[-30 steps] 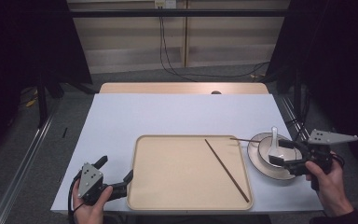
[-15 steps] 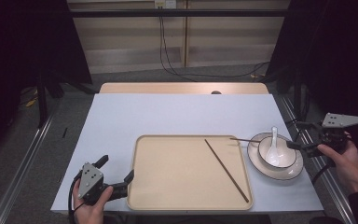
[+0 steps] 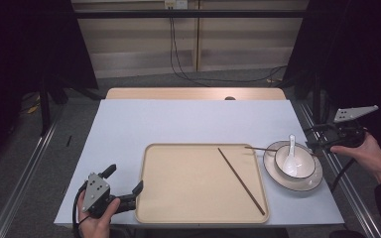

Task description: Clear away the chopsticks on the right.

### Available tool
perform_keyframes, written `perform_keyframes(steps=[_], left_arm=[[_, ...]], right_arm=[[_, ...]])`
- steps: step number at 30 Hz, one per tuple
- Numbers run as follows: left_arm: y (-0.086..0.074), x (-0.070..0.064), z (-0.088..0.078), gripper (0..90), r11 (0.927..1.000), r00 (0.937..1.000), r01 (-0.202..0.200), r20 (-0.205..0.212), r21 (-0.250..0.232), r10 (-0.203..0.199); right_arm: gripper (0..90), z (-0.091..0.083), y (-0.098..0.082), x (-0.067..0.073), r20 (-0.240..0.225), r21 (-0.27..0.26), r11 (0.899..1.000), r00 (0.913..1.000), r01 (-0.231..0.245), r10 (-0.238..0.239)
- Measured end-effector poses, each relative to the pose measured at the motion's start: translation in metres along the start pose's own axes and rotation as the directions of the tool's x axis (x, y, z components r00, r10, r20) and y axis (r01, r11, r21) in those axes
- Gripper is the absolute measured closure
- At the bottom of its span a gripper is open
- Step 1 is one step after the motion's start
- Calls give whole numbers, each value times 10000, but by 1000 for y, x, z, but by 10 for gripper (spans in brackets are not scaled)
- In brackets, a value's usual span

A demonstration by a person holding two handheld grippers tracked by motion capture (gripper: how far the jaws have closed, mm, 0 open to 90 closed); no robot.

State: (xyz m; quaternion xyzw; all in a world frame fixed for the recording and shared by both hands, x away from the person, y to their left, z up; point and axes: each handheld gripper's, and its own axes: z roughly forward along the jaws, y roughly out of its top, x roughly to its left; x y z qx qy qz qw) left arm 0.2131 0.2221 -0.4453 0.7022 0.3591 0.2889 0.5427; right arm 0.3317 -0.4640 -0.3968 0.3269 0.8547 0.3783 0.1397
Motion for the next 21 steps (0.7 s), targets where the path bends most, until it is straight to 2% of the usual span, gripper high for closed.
perform_keyframes(steps=[1,3,6,8,9,13,18,21], left_arm=[[0,0,0,16,10000,10000,18,-38,13,-18],[0,0,0,16,10000,10000,47,22,-5,-47],[0,0,0,16,10000,10000,32,8,2,-32],[0,0,0,16,10000,10000,32,-78,28,-32],[0,0,0,16,10000,10000,44,-10,41,-44],[0,0,0,16,10000,10000,47,-25,58,-47],[0,0,1,16,10000,10000,21,-33,62,-21],[0,0,1,16,10000,10000,30,-37,63,-30]], right_arm=[[318,0,0,-4,-20,113,9999,10000,5,-5],[347,1,-1,-9,-64,354,9994,10000,51,-49],[419,7,-5,-15,-331,987,9947,9991,294,-263],[507,14,-10,-14,-609,1607,9851,9968,612,-519],[507,14,-10,-14,-609,1607,9851,9968,612,-519],[628,19,-15,-14,-783,2062,9743,9940,906,-759],[668,20,-16,-11,-1272,2114,9710,9882,1114,-856],[691,23,-14,-5,-1542,2437,9578,9811,1523,-1168]])
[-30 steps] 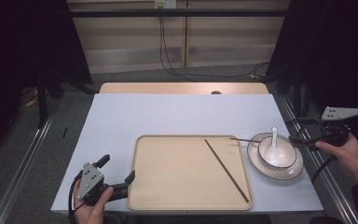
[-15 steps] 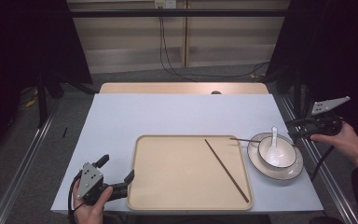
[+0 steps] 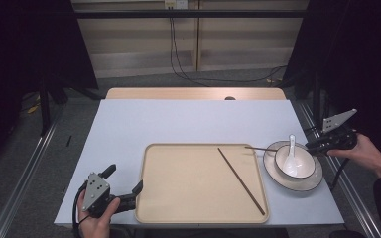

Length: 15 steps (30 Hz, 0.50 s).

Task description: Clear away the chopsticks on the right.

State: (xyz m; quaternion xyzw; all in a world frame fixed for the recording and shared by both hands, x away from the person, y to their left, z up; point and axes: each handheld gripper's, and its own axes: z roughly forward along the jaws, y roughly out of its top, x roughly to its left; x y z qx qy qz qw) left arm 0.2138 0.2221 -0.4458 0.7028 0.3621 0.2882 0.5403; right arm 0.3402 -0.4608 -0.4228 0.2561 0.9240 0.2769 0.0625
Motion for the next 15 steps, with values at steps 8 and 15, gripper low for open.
perform_keyframes(steps=[8,15], left_arm=[[0,0,-1,17,10000,10000,50,26,-48,-50],[0,0,-1,17,10000,10000,31,-35,-24,-31]], right_arm=[[761,15,6,2,-124,604,9973,9991,415,-409],[843,22,8,5,-248,667,9947,9968,781,-766]])
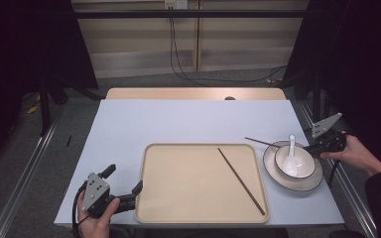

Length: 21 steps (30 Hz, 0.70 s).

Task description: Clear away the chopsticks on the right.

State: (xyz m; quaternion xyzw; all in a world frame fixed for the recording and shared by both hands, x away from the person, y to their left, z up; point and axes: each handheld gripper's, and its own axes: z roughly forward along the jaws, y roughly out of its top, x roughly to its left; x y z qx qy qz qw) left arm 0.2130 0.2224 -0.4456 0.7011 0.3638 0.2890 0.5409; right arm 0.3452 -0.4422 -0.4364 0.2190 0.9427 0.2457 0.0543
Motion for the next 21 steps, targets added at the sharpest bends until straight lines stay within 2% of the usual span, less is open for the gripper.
perform_keyframes(steps=[2,4,10,11,14,18,21], left_arm=[[0,0,0,18,10000,10000,-2,-4,18,2],[0,1,0,18,10000,10000,-32,42,11,32],[0,1,0,18,9999,10000,-87,-1,61,87],[0,1,0,18,10000,10000,-66,2,40,66],[0,0,0,18,10000,10000,-59,-5,38,59],[0,1,0,18,10000,10000,-16,20,21,15],[0,1,0,18,10000,10000,-15,23,20,14]], right_arm=[[844,0,0,1,-9,38,9999,9999,149,-149],[845,0,0,1,39,13,10000,10000,58,-59],[846,-6,-3,-1,367,-424,9973,9975,-591,607],[846,-7,-3,-2,419,-584,9969,9976,-524,549],[846,-12,-2,-4,664,-802,9941,9947,-727,781],[846,-18,-1,-6,914,-1113,9841,9847,-1381,1485],[846,-23,1,-5,1008,-1516,9717,9751,-1810,1974]])
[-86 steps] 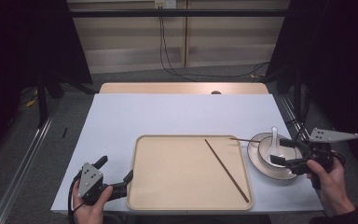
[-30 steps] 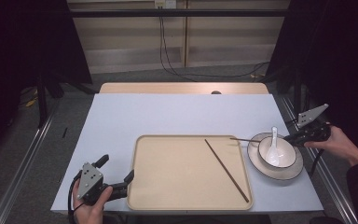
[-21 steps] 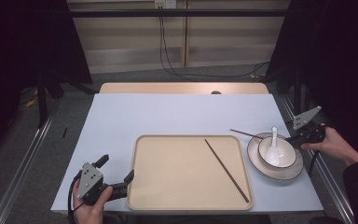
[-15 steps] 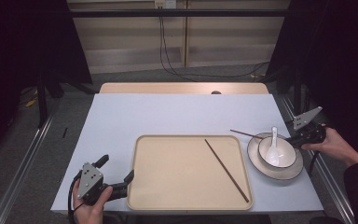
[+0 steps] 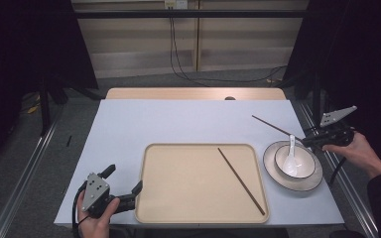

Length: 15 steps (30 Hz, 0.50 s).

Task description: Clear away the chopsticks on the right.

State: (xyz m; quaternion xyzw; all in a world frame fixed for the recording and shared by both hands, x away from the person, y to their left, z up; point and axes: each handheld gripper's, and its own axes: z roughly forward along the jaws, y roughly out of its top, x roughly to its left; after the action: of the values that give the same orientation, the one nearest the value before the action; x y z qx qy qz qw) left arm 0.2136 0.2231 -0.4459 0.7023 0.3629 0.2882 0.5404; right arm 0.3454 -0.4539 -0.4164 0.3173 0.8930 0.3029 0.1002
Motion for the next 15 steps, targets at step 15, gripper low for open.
perform_keyframes(steps=[15], left_arm=[[0,0,0,18,10000,10000,-3,-10,0,3]], right_arm=[[846,-21,19,12,22,-1271,9786,9866,-1618,1634]])
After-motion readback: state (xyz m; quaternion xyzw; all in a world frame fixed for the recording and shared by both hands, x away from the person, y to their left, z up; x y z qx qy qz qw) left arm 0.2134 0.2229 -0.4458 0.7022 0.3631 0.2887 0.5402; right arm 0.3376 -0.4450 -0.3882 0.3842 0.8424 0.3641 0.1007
